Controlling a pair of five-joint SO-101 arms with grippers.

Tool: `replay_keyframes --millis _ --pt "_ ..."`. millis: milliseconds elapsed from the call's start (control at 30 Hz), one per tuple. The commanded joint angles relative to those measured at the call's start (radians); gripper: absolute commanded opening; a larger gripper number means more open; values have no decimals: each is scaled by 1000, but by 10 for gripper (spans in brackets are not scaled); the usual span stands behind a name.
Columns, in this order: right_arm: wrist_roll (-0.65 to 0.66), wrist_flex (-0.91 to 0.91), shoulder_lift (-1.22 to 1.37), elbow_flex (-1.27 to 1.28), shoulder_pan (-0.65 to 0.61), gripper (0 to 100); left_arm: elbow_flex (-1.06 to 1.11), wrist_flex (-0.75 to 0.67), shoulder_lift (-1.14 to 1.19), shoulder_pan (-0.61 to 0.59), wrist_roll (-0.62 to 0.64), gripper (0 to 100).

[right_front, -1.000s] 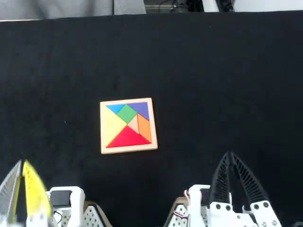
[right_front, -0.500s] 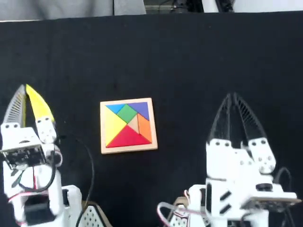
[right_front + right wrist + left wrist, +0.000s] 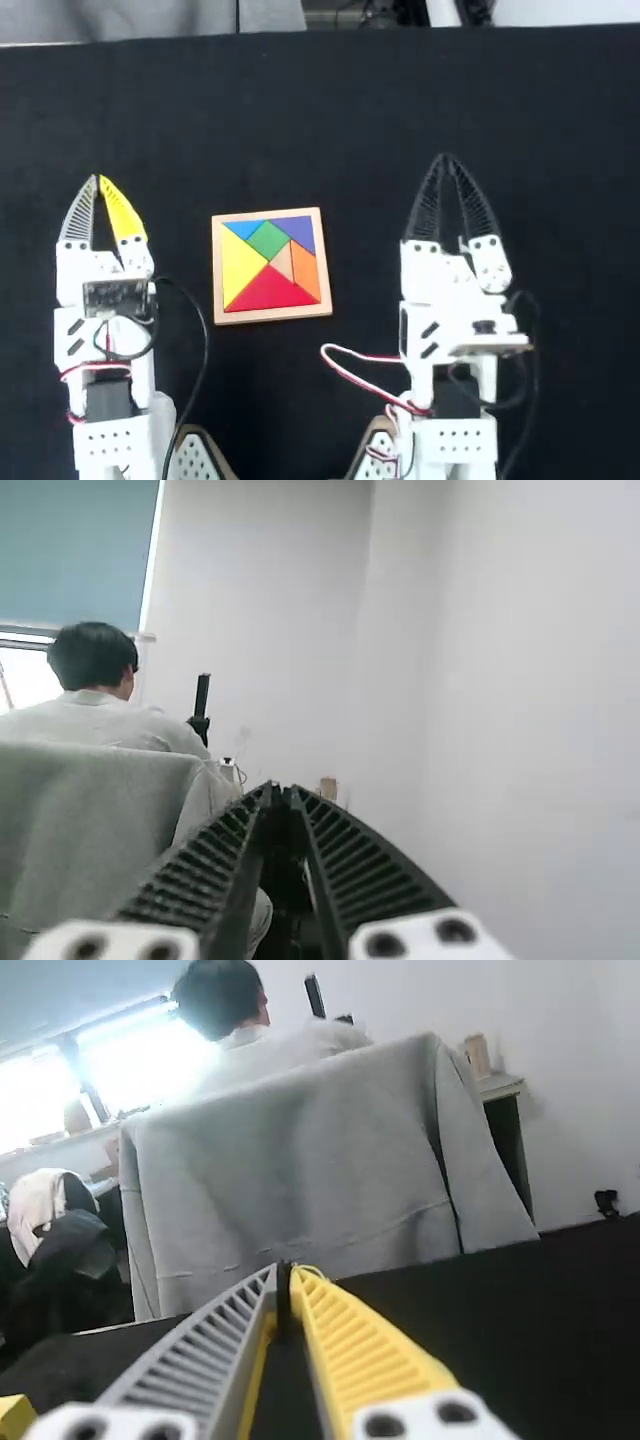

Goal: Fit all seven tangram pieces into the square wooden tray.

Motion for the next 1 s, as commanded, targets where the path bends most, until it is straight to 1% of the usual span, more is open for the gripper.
replay_keyframes --millis 0,67,133,267,367,500,600,833,967 --pt "0 51 -84 -1 -38 12 19 35 -12 8 100 32" --pt "0 123 -84 -1 -38 12 19 75 -12 8 176 33" --pt "0 186 -84 -1 -38 12 19 112 -12 8 218 33" --pt "0 338 -84 -1 -38 12 19 186 -12 13 226 33" --pt "0 516 -84 -1 -34 12 19 276 -12 13 226 33" --pt "0 812 -84 -1 -34 12 19 445 -12 16 226 34" --pt "2 990 -84 -1 -34 12 19 595 -12 16 226 34" --pt "9 1254 -84 -1 -34 12 19 954 -12 15 224 34" --pt "9 1382 -82 -1 -32 15 19 1109 -12 7 229 30"
